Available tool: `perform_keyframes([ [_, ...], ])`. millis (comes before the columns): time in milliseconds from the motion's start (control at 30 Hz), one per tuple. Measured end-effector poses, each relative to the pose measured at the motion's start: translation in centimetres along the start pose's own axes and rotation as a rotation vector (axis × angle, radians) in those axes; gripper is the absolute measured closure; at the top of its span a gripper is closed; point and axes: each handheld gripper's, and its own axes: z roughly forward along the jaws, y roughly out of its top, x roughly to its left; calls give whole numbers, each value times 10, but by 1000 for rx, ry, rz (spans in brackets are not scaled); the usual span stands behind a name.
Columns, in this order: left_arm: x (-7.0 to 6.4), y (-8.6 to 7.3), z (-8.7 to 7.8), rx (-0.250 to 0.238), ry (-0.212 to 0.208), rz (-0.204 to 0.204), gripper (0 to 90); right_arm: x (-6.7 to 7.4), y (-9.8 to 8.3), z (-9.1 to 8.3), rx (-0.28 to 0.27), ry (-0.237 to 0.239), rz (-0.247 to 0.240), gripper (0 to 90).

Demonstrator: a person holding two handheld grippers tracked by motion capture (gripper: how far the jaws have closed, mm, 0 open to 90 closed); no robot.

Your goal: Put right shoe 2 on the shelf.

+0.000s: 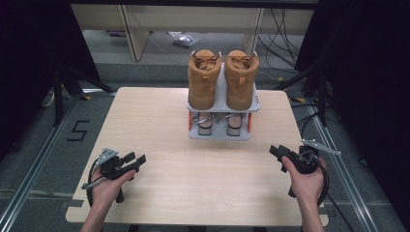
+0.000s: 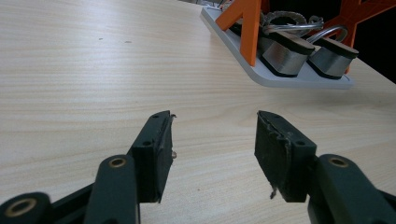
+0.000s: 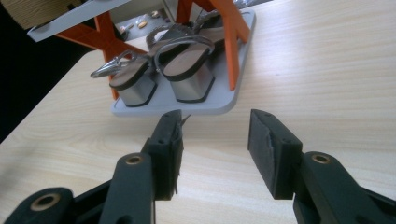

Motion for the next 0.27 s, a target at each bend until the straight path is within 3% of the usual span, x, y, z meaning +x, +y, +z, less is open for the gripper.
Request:
perform_keyframes([
  [33,0,0,0,-1,-2,0,460,1,-1,-1,10,5,23,557],
  [100,0,0,-1,0,-2,1,460,-2,-3,-2,-1,-9,4,556],
  [267,-1,1,-1,-2,-4,-1,460,0,-3,-3,-3,10,16,554],
])
